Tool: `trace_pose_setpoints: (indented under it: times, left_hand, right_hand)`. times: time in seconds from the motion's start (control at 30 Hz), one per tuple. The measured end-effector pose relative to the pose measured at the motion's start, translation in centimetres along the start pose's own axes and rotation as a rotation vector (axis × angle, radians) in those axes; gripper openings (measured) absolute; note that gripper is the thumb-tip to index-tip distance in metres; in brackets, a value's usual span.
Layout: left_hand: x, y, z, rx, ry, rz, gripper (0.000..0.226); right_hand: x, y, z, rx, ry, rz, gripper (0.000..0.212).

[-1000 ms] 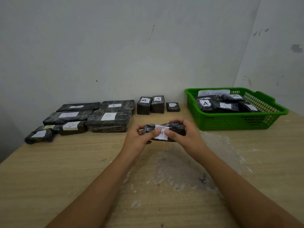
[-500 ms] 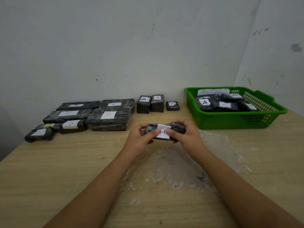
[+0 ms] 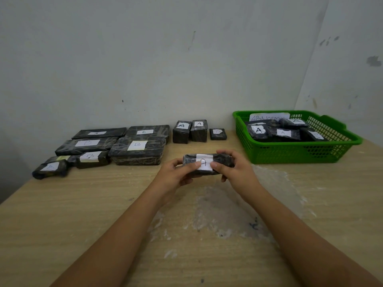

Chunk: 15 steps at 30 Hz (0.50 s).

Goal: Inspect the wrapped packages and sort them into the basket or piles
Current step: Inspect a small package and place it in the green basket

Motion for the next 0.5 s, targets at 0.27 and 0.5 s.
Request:
trace_pose_setpoints:
  times: [0.27,0.5]
  left_hand:
    - [-0.4,-0.26,-0.11,0.001,-0.044,0.001,0.024]
    - [0.07,-0.32,-0.23,0.102,-0.09,0.011,0.028]
  right_hand:
    - [0.35,0.08,-0.19,-0.032,0.016,-0.01,0.045]
    - [0.54,-0.48,0.12,-0.001,0.014,0.155,0.054]
Point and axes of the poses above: each hand's wrist, its own y-axis towards the middle knuckle, its own x-axis out of the back of the hand, z = x × y, the point moved 3 cm from there along y, towards the middle knuckle, and after that the axes turned 3 degrees about z, right-handed, at the moved point
